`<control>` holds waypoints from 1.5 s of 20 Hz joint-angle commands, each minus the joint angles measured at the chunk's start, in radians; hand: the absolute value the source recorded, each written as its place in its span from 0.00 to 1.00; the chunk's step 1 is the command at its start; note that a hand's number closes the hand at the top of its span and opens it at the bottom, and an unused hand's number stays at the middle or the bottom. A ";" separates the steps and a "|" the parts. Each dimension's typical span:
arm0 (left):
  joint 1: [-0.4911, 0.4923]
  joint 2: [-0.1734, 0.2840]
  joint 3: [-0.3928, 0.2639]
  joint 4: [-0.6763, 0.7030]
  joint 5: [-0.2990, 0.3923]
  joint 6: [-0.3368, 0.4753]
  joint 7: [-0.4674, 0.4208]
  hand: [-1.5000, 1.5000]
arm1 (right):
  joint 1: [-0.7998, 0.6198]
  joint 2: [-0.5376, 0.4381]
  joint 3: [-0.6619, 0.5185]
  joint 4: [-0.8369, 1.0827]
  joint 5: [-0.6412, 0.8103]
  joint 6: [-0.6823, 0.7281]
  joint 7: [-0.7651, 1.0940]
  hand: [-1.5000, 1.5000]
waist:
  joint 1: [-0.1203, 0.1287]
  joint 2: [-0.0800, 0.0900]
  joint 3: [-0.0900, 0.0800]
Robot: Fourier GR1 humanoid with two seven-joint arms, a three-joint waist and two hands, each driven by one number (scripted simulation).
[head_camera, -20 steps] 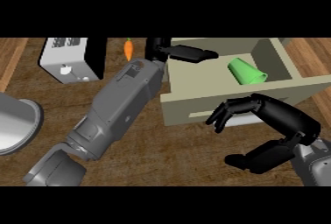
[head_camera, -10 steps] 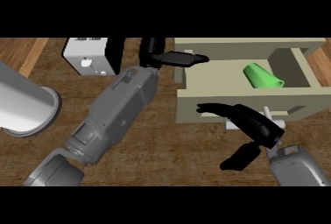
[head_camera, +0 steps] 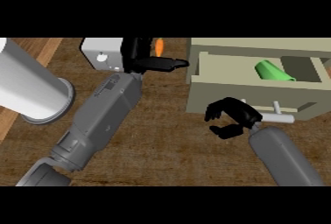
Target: Pick up the cup, place it into the drawer and close the drawer
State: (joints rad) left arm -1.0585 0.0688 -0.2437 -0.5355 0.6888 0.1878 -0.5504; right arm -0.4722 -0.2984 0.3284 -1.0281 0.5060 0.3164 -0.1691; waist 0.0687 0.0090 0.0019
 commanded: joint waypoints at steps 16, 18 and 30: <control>0.174 0.116 -0.031 -0.200 0.004 -0.128 0.069 0.00 | -0.452 -0.092 -0.321 0.548 -0.086 -0.173 -0.188 1.00 | 0.110 0.030 0.004; 0.194 0.147 -0.023 -0.195 0.008 -0.158 0.061 0.00 | -0.474 -0.126 -0.334 0.539 -0.103 -0.134 -0.179 1.00 | 0.125 0.038 0.002; 0.219 0.148 -0.027 -0.237 0.019 -0.187 0.071 0.00 | -0.463 -0.180 -0.376 0.480 -0.179 -0.046 -0.184 1.00 | 0.154 0.040 0.001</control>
State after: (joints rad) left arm -0.8472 0.2111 -0.2722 -0.7621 0.7020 0.0128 -0.4840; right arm -0.7571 -0.3666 0.0408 -0.5826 0.3208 0.3924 -0.4332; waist 0.1837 0.0366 0.0183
